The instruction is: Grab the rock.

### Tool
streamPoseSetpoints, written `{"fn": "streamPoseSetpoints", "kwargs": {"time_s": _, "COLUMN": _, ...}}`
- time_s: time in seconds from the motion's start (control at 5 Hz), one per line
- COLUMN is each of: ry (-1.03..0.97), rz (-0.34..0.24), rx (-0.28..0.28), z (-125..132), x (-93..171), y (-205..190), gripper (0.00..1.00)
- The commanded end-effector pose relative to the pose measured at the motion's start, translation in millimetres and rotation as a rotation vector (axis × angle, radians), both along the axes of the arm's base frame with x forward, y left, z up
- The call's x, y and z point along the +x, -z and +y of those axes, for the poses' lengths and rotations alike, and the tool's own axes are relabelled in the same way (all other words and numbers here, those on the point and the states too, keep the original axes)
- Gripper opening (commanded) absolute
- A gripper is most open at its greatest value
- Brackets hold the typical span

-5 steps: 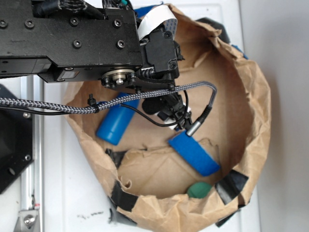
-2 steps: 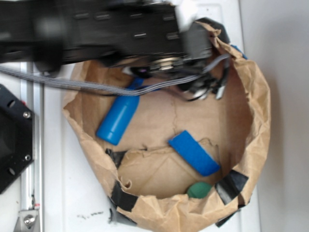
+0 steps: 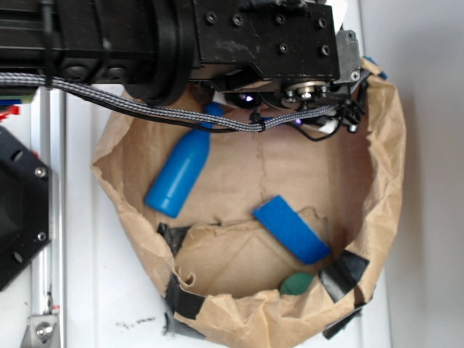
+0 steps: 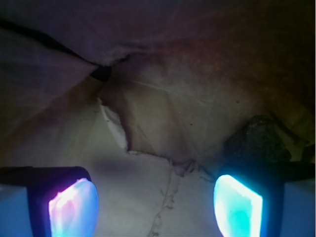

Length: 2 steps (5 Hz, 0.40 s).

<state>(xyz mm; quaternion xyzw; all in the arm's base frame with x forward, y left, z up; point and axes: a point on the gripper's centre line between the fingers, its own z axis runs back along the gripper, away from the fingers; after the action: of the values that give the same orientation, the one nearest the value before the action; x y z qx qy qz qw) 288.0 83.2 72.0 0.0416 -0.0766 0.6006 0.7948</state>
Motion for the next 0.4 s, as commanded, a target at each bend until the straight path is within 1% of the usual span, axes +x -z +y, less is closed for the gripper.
{"fn": "streamPoseSetpoints", "kwargs": {"time_s": 0.0, "ry": 0.050, "rz": -0.092, "rx": 0.009, "z": -7.5, "x": -26.4, "y": -26.8, "gripper": 1.00}}
{"fn": "streamPoseSetpoints", "kwargs": {"time_s": 0.2, "ry": 0.048, "rz": -0.087, "rx": 0.016, "z": -5.5, "x": -33.0, "y": -24.9, "gripper": 1.00}}
